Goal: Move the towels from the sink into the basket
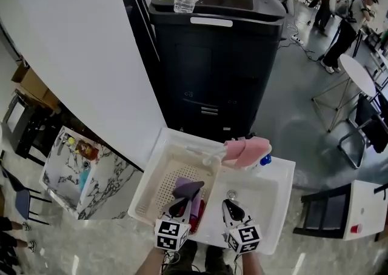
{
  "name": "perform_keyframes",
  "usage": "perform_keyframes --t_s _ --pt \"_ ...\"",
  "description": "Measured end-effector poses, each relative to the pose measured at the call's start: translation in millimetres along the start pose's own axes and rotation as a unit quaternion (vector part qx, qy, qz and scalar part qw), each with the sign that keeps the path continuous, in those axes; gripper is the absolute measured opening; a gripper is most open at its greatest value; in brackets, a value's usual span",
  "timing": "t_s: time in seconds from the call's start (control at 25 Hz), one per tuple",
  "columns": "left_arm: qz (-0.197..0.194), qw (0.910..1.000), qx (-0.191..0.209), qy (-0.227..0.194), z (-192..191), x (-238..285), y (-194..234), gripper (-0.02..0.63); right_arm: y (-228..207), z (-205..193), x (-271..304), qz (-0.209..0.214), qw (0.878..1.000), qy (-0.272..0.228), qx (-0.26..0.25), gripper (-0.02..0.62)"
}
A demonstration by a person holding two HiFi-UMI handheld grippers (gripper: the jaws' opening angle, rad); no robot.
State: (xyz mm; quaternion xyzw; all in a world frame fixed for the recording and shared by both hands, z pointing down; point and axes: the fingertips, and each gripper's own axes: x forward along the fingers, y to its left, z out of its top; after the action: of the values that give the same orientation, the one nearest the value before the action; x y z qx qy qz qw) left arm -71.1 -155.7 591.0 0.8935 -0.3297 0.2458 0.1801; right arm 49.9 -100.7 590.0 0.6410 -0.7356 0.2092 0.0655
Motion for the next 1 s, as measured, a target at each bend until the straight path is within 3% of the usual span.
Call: perform_keyframes --t_s 0.12,0.2,0.28,0.6,0.8,1.0 --pt "-0.009 1.0 0.0 -0.003 0 -1 -3 0.055 0 0 0 -0.003 1.0 0.0 -0.001 0.041" --pt "-0.025 0.9997 0.004 -0.002 0 0 -8 0.167 0 1 -1 -0.005 1.0 -0.001 -0.001 0.041" --pt "-0.029 0.9995 0.006 -0.005 1 0 -10 0.202 -1 1 -2 -0.007 1.0 -0.002 -0.001 0.041" --pt "-0.028 0.9996 0.001 -0.007 1 -1 -8 0.206 -2 3 -9 -0.019 1.0 -0.008 0.0 0.041" --pt "-0.044 0.9985 0.006 -0.032 15 -7 -16 0.202 -6 11 -17 -0.031 0.999 -0.015 -0.007 0.041" --pt "-0.051 0.9967 0.028 -0.056 35 -8 -28 0.157 -14 25 -29 -0.05 0.998 -0.028 -0.013 0.041"
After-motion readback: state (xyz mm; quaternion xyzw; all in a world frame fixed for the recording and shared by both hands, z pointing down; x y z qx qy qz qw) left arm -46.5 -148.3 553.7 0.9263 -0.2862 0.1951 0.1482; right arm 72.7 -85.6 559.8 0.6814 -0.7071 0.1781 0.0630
